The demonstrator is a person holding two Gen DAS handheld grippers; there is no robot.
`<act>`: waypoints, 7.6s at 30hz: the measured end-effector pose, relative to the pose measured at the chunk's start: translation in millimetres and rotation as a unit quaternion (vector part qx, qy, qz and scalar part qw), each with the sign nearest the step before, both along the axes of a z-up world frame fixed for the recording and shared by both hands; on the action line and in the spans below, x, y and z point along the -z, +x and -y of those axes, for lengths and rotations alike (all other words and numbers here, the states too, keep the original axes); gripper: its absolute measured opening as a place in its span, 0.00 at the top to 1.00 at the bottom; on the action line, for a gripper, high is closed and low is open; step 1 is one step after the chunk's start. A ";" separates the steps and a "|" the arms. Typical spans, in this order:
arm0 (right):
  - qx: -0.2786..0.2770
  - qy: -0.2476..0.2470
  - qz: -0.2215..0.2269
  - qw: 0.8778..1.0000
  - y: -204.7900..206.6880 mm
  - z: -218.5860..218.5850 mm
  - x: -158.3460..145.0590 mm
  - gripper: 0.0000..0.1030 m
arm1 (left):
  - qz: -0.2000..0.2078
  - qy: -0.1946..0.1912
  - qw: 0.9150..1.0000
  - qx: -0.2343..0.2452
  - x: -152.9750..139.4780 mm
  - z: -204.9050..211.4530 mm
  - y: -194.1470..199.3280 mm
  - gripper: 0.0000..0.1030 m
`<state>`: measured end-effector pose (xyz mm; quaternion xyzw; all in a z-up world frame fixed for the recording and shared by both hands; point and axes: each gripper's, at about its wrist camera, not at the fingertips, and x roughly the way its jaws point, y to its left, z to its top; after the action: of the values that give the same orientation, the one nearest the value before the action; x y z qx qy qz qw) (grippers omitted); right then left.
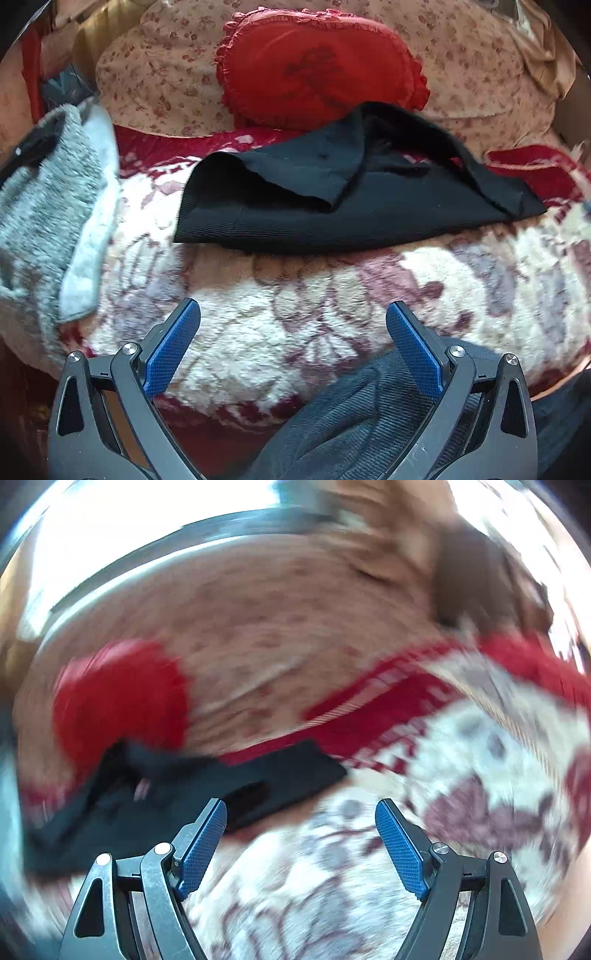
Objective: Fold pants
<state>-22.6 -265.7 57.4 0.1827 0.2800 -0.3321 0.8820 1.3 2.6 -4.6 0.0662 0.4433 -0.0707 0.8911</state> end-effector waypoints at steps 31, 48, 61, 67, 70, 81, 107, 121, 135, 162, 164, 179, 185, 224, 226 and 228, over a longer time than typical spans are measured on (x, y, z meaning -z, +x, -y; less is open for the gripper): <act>0.038 0.360 0.114 0.925 55.4 140.1 93.6 0.62 | -0.088 -0.235 0.968 -0.025 42.8 -106.7 58.2 0.06; 0.034 0.305 0.091 0.947 64.9 133.1 92.0 0.62 | -0.090 -0.299 0.944 -0.106 45.3 -111.7 129.6 0.61; 0.002 0.313 0.121 0.942 59.1 136.3 82.2 0.96 | -0.048 -0.274 0.953 -0.120 22.5 -114.1 109.3 0.96; -0.034 0.318 0.130 0.939 27.5 103.5 50.1 0.96 | -0.035 -0.288 0.950 -0.118 -1.0 -161.2 79.7 0.96; -0.048 0.347 0.111 0.930 -1.2 70.7 49.1 0.96 | -0.037 -0.275 0.952 -0.128 -3.7 -192.7 73.5 0.96; -0.037 0.170 0.049 0.983 -27.2 5.1 29.3 0.84 | -0.025 -0.113 0.981 -0.158 25.4 -200.0 76.1 0.70; -0.386 0.141 -0.094 0.907 67.1 -133.0 73.3 0.69 | 0.070 0.009 0.992 0.109 19.6 -94.2 33.2 0.50; -0.399 0.210 0.135 0.882 35.8 -97.8 16.2 0.98 | 0.072 0.047 0.991 0.106 12.0 -87.3 55.1 0.95; -0.356 0.277 0.342 0.824 -10.7 -55.6 -53.1 0.98 | 0.107 -0.053 0.992 -0.038 -41.7 -155.7 149.7 0.96; -0.020 0.448 0.151 0.881 116.8 93.5 115.1 0.57 | 0.085 0.018 0.994 -0.062 47.4 -96.5 181.6 0.66; -0.015 0.450 0.149 0.880 121.3 95.4 121.0 0.60 | 0.094 0.021 0.993 -0.067 45.9 -95.8 180.5 0.63; -0.036 0.317 0.035 0.947 120.6 77.4 96.7 0.97 | 0.074 -0.031 0.993 -0.087 49.5 -113.3 181.6 0.47; 0.034 0.257 -0.005 0.966 97.4 86.2 86.7 1.00 | 0.065 -0.035 0.992 -0.102 50.2 -118.0 184.7 0.33; -0.144 0.149 -0.124 0.970 165.5 20.6 94.0 0.99 | 0.009 -0.120 0.984 -0.129 59.2 -143.4 197.4 0.10; -0.149 0.145 -0.127 0.970 165.3 20.1 95.1 0.99 | 0.008 -0.121 0.984 -0.129 59.4 -143.4 196.6 0.10; -0.152 0.147 -0.126 0.969 164.1 20.5 96.0 0.99 | 0.008 -0.122 0.984 -0.129 59.4 -143.7 196.3 0.10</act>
<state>141.4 -286.2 -38.6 0.2223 0.4585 -0.1702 0.8434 197.6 146.3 -64.1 -0.1004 0.4286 -0.0080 0.8979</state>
